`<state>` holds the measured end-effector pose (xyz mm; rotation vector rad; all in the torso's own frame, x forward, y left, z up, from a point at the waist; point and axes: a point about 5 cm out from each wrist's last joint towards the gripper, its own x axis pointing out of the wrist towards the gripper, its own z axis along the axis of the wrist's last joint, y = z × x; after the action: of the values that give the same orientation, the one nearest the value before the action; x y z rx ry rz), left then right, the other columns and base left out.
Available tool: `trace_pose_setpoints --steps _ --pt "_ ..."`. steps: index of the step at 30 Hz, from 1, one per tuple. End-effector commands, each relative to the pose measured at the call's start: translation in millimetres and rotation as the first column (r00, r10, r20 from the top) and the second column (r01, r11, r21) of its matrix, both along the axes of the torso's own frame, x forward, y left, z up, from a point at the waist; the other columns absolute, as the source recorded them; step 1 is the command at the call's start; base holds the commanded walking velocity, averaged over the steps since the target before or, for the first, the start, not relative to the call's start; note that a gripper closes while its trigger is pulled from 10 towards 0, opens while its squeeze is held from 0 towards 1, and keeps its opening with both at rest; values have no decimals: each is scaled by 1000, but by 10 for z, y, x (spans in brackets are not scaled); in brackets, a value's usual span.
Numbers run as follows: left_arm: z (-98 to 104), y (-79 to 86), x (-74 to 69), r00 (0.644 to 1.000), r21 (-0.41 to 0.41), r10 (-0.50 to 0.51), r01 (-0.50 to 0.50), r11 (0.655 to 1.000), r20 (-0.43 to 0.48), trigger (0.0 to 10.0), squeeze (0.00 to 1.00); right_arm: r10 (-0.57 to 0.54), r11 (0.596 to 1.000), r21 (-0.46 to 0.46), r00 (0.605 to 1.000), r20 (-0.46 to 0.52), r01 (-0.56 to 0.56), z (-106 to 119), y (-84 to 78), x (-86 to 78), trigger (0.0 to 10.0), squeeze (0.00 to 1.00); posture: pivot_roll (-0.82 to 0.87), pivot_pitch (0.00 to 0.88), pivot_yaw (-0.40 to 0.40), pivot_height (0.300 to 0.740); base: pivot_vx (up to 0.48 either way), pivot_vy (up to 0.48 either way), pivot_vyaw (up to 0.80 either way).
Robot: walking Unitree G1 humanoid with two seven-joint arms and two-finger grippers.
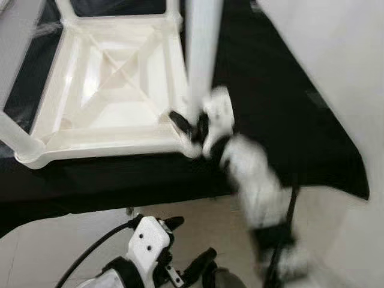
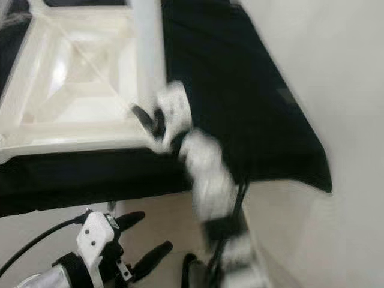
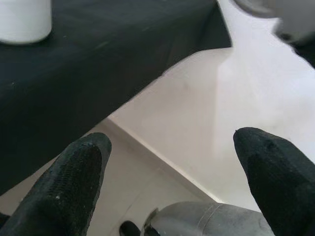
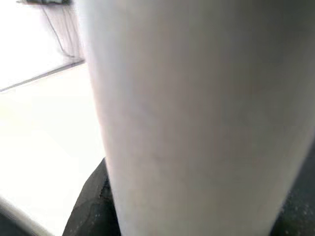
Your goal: Building children table
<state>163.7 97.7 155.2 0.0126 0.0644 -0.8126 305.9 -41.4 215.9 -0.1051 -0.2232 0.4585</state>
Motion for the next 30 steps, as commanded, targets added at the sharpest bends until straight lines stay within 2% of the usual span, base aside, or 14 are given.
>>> trace_pose_setpoints --steps 1,5,6,7,8,9,10,13,16,17,19,22,25,30 --pt "-55 -2 -18 1000 6 -3 3 1000 -25 10000 0 -101 991 -115 954 -283 70 -621 47 -123 0 0 53 316 -51 740 0 0 0" --pt "-83 7 39 1000 11 -12 12 1000 -24 10000 0 -14 997 -82 962 -273 -9 -632 246 80 0 0 59 296 -51 740 0 0 0" --pt "-89 9 58 1000 11 -11 12 1000 -23 10000 0 -34 996 -85 965 -259 12 -582 205 198 7529 0 63 292 -56 740 0 0 0" --pt "-89 9 58 1000 11 -11 12 1000 -23 10000 0 -34 996 -85 965 -259 12 -582 205 198 7529 0 63 292 -56 740 0 0 0" --pt "-95 17 73 1000 12 -4 4 1000 -19 10000 0 -29 998 -65 968 -250 13 -521 167 288 10000 0 68 285 -60 740 0 0 0" --pt "-100 22 84 1000 14 2 -2 1000 -16 10000 0 -25 999 -49 970 -244 13 -478 140 343 10000 0 70 283 -61 740 0 0 0" --pt "-101 27 95 1000 16 11 -11 1000 -11 10000 0 -19 1000 -25 971 -238 14 -419 109 374 10000 1000 76 278 -63 740 0 0 0" --pt "-102 31 100 1000 18 17 -17 1000 -7 10000 0 -17 1000 -10 972 -234 15 -383 94 376 10000 1000 76 278 -63 740 0 0 0" --pt "-121 32 151 1000 20 27 -27 999 0 10000 0 262 961 133 953 -152 -243 -108 151 345 10000 1000 82 258 -67 740 0 0 0" --pt "-126 31 168 1000 20 28 -28 999 2 10000 0 374 923 141 921 -109 -358 -24 166 323 10000 0 83 250 -68 740 0 0 0" --pt "-132 28 191 1000 20 28 -28 999 6 10000 0 532 846 74 844 -63 -528 56 167 299 10000 0 83 242 -67 740 0 0 0" --pt "-135 26 200 1000 19 27 -27 999 8 10000 0 595 804 28 802 -54 -594 76 158 296 10000 0 83 242 -67 740 0 0 0" --pt "-148 18 234 999 23 32 -32 999 21 10000 0 696 711 -60 714 -84 -700 116 101 446 10000 0 98 225 -80 740 0 0 0" --pt "-158 17 250 999 26 37 -38 999 30 10000 0 716 687 -43 686 -125 -725 146 87 558 10000 0 102 219 -82 740 0 0 0"
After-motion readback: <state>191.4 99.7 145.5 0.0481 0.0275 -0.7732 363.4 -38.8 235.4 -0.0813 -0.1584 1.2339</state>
